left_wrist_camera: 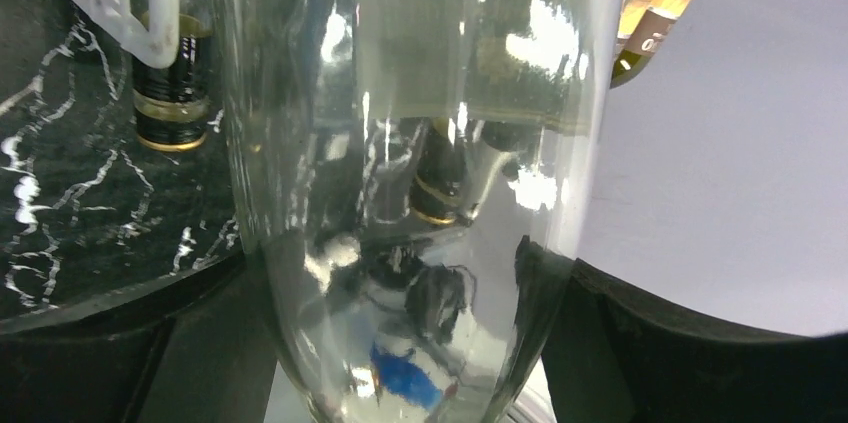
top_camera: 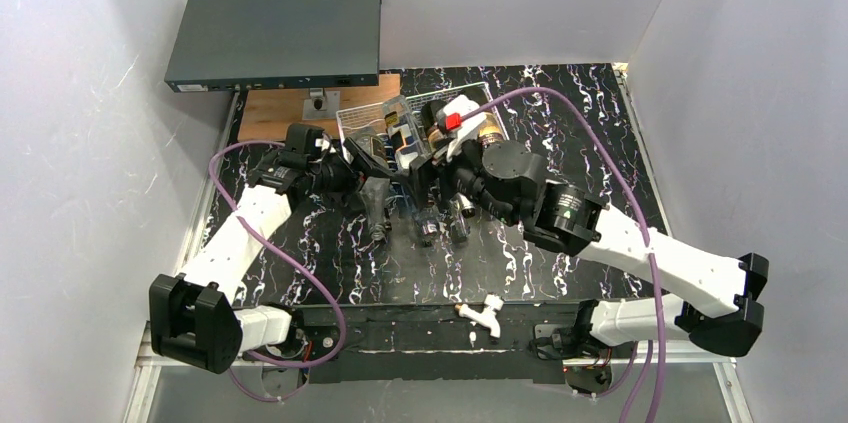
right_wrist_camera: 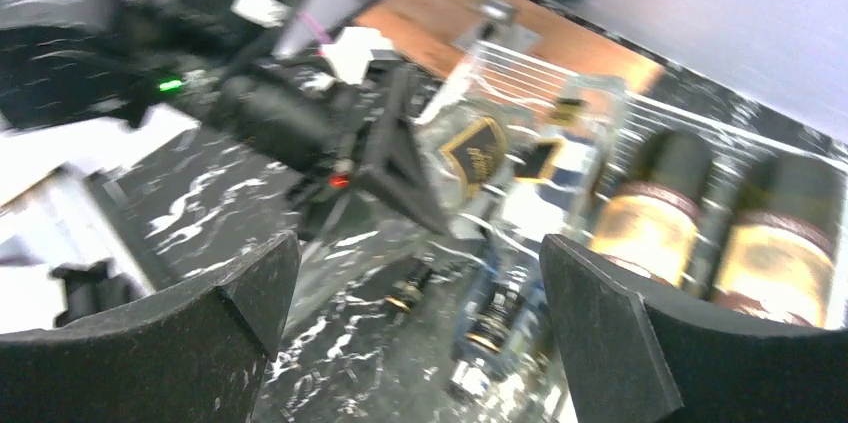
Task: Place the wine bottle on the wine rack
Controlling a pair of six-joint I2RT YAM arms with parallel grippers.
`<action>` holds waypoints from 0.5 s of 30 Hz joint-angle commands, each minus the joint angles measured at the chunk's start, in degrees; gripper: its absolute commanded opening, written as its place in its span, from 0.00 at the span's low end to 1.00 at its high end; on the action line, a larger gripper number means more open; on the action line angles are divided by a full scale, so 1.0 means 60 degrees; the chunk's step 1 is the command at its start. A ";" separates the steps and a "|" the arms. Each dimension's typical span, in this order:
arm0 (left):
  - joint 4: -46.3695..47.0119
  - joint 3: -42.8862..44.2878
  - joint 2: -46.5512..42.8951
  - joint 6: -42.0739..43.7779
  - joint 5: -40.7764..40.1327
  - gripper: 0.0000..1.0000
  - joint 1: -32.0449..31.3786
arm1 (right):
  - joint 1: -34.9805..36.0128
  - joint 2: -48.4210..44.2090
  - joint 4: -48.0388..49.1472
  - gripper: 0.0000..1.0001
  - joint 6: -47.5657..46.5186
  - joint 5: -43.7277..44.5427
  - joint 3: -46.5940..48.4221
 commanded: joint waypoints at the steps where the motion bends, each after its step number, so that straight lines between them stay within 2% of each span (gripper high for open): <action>1: -0.0893 -0.0070 0.0042 0.0811 -0.1175 0.00 0.0031 | -0.0673 0.0526 -0.1996 0.98 0.0879 0.3058 0.1003; 4: -0.0894 0.0025 0.0082 0.1176 -0.1587 0.00 -0.0060 | -0.1802 0.0768 -0.2645 0.99 0.1033 0.2203 0.1177; 7: -0.0923 0.0077 0.0143 0.1387 -0.1875 0.00 -0.0097 | -0.2597 0.0607 -0.2568 0.98 0.0890 0.1483 0.0945; 15: -0.0921 0.0274 0.0367 0.2266 -0.3843 0.00 -0.0653 | -0.3149 0.0106 -0.2525 0.98 0.0383 0.1366 0.0485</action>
